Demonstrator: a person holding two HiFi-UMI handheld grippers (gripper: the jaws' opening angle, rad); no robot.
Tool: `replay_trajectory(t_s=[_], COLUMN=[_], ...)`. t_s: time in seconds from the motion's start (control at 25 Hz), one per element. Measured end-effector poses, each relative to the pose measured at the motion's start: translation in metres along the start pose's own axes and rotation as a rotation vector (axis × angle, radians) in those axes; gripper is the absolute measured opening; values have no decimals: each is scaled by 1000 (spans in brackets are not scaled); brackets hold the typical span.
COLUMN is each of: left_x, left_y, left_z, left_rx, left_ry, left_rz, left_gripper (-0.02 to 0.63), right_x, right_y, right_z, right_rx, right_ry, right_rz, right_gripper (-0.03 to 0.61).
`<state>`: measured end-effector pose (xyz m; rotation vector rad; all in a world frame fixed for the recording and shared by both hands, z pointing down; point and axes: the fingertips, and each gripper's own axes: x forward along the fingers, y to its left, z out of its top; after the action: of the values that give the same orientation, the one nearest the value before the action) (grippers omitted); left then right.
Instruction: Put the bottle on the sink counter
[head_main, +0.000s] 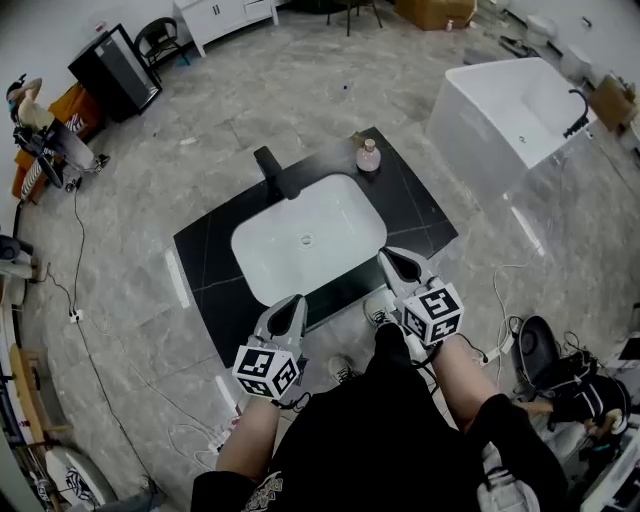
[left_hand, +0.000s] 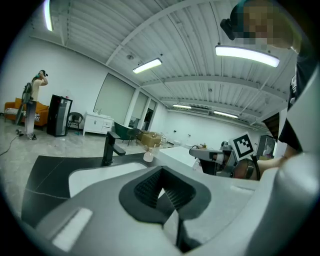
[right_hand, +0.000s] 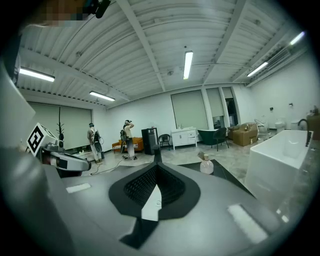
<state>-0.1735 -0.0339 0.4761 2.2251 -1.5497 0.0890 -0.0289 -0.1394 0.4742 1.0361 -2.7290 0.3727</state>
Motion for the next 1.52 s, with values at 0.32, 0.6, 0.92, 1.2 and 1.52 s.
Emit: replay_trajectory(t_s=[0.32, 0.6, 0.92, 1.2, 1.52], left_x=[-26, -21, -2, 10, 18], left_y=[-26, -54, -111, -153, -183], left_z=[-13, -20, -26, -33, -43], left_rx=[13, 5, -5, -1, -13], left_ry=[14, 8, 6, 2, -5], left_rz=[-36, -37, -8, 28, 63], left_gripper=[0, 0, 0, 0, 0], right_x=[-43, -74, -119, -147, -167], right_y=[40, 40, 8, -15, -29], right_z=[-21, -23, -29, -36, -44], right_rx=[-5, -17, 1, 28, 28], right_ry=[42, 59, 77, 78, 88], right_rz=[19, 52, 102, 154, 205], right_gripper=[28, 28, 28, 28, 28])
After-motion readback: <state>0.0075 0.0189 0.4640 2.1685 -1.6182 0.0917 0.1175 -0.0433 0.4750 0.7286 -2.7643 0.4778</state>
